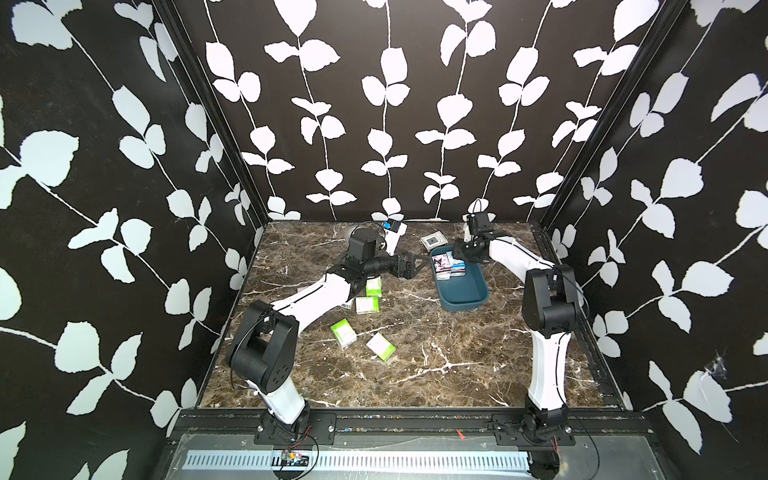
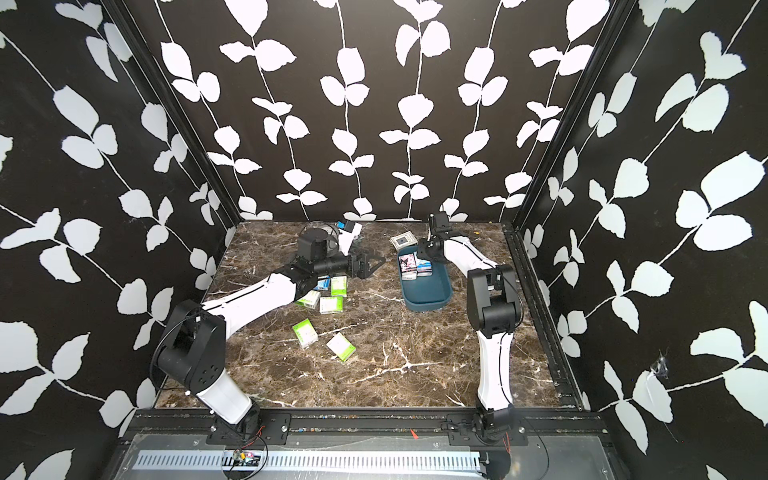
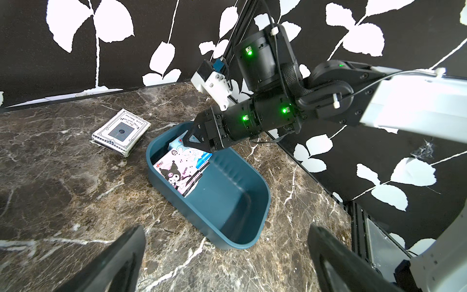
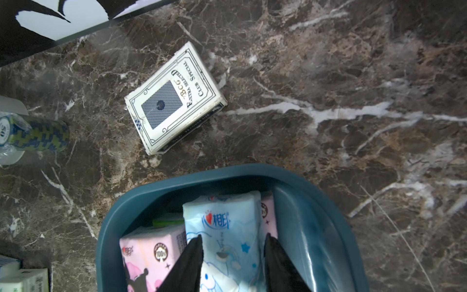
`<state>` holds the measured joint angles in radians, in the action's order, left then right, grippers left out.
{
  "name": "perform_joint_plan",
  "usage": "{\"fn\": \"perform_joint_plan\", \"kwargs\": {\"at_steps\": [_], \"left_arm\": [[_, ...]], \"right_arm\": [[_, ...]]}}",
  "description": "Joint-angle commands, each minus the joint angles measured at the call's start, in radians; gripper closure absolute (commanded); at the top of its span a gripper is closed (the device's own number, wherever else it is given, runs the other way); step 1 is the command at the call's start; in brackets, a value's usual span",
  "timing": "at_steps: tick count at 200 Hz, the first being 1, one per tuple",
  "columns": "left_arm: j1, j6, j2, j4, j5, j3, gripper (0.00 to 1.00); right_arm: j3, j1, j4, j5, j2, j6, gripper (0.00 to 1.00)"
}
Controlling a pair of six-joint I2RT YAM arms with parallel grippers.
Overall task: Put the pocket tissues into the storage box
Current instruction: Place the pocket tissues in the storage box.
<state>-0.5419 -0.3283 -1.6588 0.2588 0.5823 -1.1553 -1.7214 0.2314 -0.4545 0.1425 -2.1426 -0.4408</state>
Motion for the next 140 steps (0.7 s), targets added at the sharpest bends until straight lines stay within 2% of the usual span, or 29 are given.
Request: {"fn": "perform_joint_plan", "kwargs": {"at_steps": [1, 35, 66, 111, 140], "left_arm": [[-0.001, 0.023, 0.024, -0.012, 0.001, -0.018, 0.01], [0.001, 0.059, 0.037, -0.051, -0.018, -0.027, 0.01], [0.010, 0.098, 0.066, -0.090, -0.061, -0.020, 0.01], [0.118, 0.015, 0.093, -0.051, -0.027, 0.031, 0.01], [0.183, 0.045, 0.139, -0.099, -0.046, 0.055, 0.01]], "right_arm": [[-0.043, 0.006, -0.011, -0.005, 0.001, 0.012, 0.53], [-0.019, 0.006, 0.010, -0.016, 0.060, 0.035, 0.42], [0.024, 0.011, 0.035, -0.003, 0.137, 0.083, 0.37], [0.195, 0.077, 0.153, 0.054, 0.292, 0.211, 0.27], [0.287, 0.162, 0.172, 0.092, 0.374, 0.284, 0.24]]}}
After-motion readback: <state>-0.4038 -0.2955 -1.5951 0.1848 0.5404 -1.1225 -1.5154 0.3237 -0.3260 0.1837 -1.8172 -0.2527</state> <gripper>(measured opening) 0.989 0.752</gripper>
